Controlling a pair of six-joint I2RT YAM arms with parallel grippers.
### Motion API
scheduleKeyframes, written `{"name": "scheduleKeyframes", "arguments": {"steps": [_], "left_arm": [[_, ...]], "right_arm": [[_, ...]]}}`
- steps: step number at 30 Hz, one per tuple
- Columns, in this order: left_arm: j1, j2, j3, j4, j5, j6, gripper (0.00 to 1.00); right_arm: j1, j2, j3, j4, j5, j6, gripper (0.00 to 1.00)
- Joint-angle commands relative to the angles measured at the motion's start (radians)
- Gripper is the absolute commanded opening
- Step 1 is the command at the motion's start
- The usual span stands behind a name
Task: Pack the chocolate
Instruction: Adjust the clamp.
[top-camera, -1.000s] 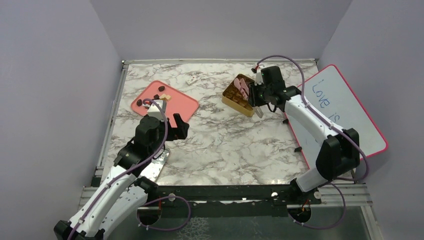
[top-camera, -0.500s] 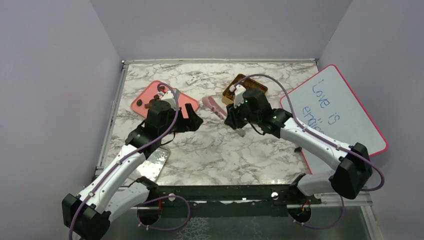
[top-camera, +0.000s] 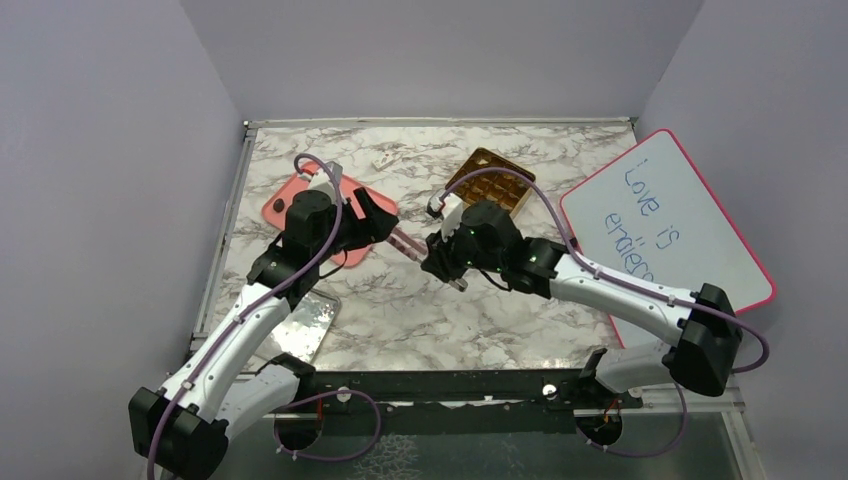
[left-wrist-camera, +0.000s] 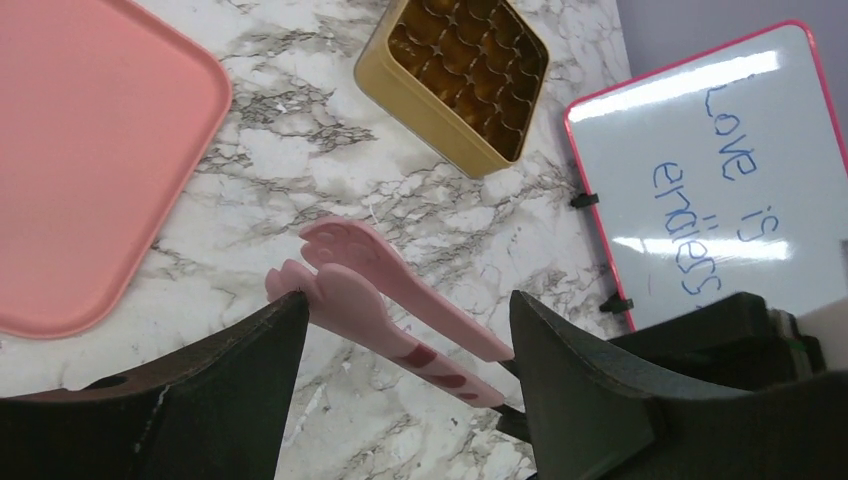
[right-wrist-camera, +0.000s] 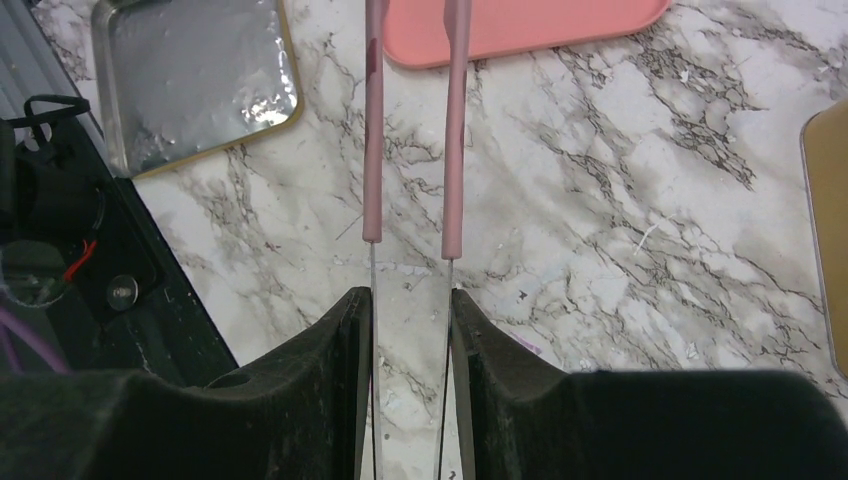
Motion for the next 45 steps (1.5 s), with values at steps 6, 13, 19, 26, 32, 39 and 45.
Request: {"name": "scheduleKeyframes", "arguments": {"steps": [6,13,19,26,32,39,45], "left_arm": [[0.027,-0.001,-0.064,-0.054,-0.121,0.049,0.67],[0.027,-0.031,-0.105,-0.067,-0.139,0.067,0.59],[0.027,-0.049,-0.119,-0.095,-0.152,0.076,0.59],[0.027,-0.153,-0.074,-0.121,-0.181,0.132,0.83],[0.027,-0.319,-0.072,-0.123,-0.259,0.215,0.90],[0.027,-0.488,-0.134,-0.119,-0.374,0.260,0.99],[0.027,-0.552,-0.148,-0.115,-0.398,0.270,0.99]], "right_arm": [[0.018,-0.071,-0.019,0.106,0.053,-0.032,0.36],[0.018,-0.039,-0.003,0.109,0.052,-0.025,0.36],[0.018,-0.012,0.022,0.125,0.059,-0.038,0.36],[0.018,0.071,0.047,0.124,0.054,-0.043,0.36],[0.019,0.209,0.125,0.139,0.066,-0.057,0.37],[0.027,0.402,0.303,0.151,0.074,-0.084,0.37],[0.036,0.557,0.464,0.142,0.072,-0.119,0.37]]}}
